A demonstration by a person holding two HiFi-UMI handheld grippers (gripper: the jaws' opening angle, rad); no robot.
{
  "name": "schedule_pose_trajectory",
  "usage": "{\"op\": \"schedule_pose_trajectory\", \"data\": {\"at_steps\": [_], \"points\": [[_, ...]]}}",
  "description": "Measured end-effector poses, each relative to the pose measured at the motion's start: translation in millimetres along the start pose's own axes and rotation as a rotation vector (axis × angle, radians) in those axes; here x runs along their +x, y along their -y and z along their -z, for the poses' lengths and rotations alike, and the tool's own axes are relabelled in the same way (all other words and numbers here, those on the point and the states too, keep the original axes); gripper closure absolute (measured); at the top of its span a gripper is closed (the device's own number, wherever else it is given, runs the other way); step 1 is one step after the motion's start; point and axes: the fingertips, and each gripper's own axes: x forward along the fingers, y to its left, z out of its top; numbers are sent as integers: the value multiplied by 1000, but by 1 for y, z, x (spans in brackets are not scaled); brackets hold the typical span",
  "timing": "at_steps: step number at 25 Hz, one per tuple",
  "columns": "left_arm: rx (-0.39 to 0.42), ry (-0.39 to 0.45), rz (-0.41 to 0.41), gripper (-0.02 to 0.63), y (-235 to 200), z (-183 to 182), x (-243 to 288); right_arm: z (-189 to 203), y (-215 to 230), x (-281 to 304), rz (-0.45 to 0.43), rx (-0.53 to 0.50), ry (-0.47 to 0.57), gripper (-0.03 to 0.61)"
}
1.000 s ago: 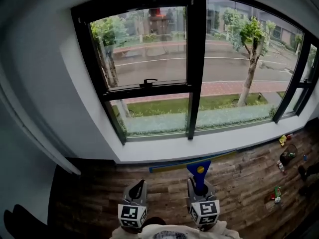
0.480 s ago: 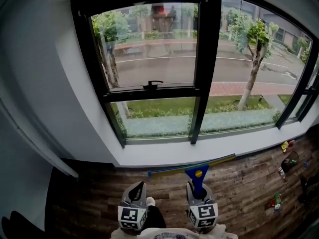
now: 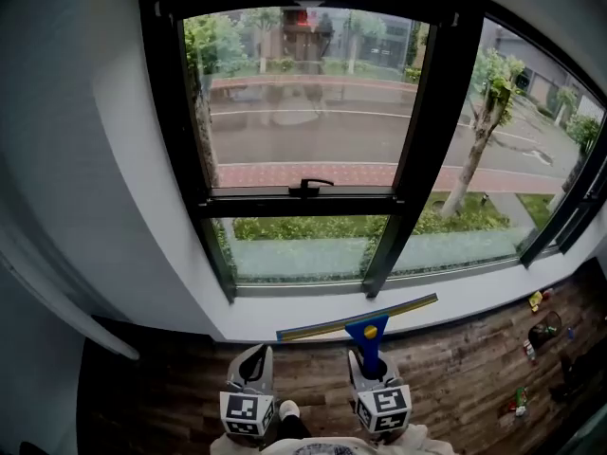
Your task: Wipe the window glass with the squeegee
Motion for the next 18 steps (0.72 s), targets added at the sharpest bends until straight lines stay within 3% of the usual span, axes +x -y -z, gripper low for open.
{"op": "schedule_pose_trajectory", "data": {"at_steps": [9, 14, 18], "points": [[11, 16, 33, 614, -87, -19, 55, -45, -29, 95, 1, -26, 21, 502], [-6, -16, 65, 614, -96, -14, 93, -43, -17, 119, 31, -35, -2, 502], [-2, -36, 113, 614, -92, -12, 132, -38, 9, 141, 65, 22, -24, 502]]}}
